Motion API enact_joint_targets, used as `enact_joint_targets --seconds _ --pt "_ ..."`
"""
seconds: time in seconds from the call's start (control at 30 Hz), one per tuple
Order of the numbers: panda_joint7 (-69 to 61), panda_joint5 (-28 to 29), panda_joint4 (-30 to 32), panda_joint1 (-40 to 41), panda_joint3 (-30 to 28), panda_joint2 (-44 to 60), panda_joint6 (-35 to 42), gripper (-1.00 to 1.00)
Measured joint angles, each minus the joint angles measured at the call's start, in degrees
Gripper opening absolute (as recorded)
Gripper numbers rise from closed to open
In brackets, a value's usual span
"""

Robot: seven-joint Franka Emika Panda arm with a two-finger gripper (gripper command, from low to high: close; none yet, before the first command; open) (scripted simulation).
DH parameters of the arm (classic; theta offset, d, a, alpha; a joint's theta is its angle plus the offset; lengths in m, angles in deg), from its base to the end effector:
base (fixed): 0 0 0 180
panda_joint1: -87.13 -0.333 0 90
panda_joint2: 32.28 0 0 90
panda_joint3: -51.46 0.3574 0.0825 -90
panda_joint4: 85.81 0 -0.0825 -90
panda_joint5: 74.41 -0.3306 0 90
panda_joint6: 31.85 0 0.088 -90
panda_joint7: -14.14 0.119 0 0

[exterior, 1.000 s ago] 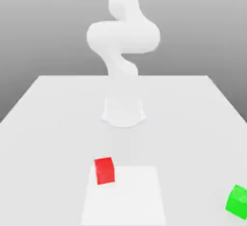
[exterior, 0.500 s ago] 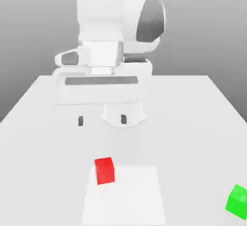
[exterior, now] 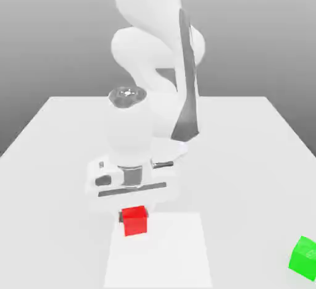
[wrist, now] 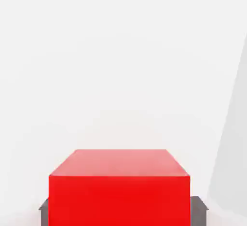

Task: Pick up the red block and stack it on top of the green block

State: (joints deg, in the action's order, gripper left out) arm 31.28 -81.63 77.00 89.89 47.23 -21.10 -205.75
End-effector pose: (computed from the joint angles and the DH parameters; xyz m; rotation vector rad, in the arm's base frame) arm 0.3503 -0.0534 0.2286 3.0247 -0.8454 -0.0001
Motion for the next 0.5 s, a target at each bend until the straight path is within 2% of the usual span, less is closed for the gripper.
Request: enact_joint_targets --seconds 0.1,0.3,0.5 --pt "0.61 0.88 0.18 -0.27 -0.51 -1.21 1.02 -1.00" --pt "5.58 7.79 1.91 0.04 -2.11 -12.94 10.94 -1.00" --pt "9.74 10.95 -8.11 -8.85 2.87 -9.57 17.76 -1.00"
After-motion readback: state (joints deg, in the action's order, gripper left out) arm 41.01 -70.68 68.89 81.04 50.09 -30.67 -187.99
